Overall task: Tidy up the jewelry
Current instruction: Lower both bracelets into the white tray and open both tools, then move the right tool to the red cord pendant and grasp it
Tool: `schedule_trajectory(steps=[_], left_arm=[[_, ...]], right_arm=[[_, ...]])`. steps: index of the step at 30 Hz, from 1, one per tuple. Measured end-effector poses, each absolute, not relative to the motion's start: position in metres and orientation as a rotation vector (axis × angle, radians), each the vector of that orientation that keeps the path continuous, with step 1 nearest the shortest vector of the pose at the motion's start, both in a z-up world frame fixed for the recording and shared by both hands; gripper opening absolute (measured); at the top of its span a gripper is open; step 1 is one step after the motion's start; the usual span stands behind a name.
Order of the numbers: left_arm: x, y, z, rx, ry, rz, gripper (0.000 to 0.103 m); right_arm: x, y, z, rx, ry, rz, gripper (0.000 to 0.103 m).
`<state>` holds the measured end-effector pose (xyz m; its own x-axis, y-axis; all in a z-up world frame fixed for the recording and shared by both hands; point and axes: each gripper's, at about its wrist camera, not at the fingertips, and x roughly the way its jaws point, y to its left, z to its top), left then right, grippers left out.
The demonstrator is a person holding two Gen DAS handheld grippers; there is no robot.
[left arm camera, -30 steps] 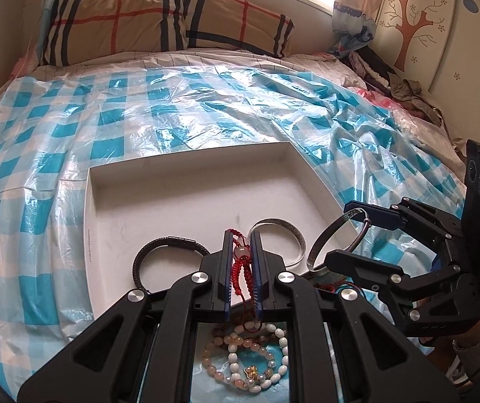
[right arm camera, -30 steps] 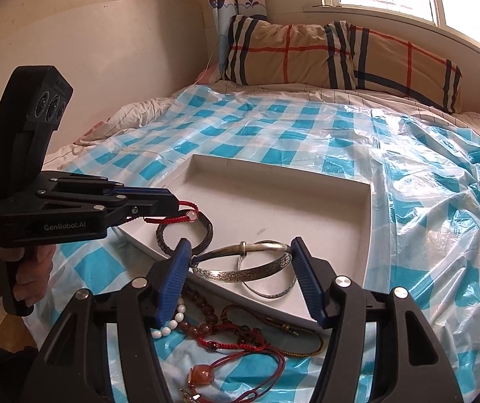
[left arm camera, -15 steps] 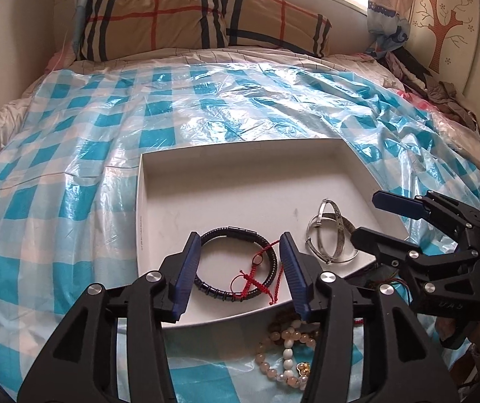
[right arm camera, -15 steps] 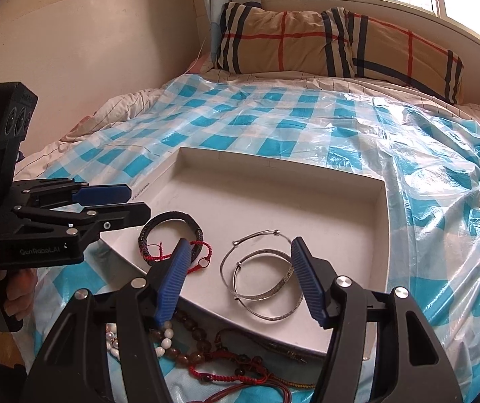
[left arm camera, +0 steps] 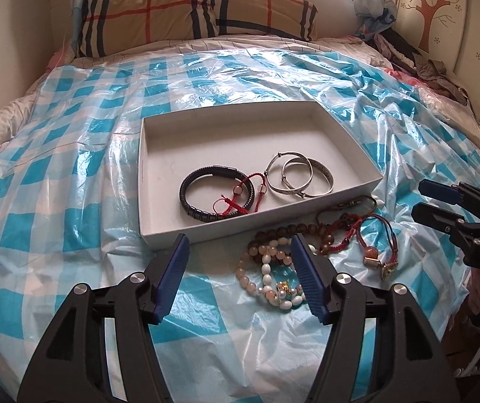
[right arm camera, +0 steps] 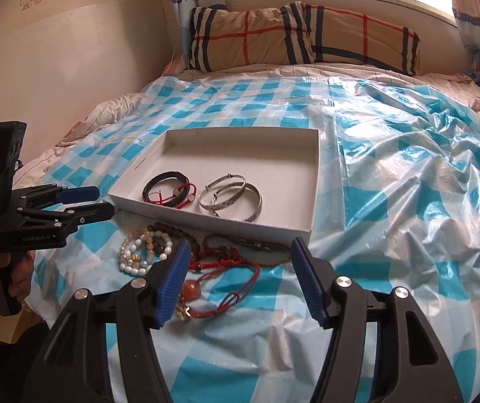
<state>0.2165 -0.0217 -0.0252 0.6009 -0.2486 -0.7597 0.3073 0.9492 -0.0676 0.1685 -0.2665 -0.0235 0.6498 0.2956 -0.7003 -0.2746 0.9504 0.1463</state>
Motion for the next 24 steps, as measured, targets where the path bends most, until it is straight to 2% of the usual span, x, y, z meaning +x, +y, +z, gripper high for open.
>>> schedule_trajectory(steps=[24], left_arm=[[0.169, -0.037, -0.005, 0.183, 0.822, -0.301, 0.072]], right_arm=[[0.137, -0.249, -0.023, 0.033, 0.828, 0.368, 0.063]])
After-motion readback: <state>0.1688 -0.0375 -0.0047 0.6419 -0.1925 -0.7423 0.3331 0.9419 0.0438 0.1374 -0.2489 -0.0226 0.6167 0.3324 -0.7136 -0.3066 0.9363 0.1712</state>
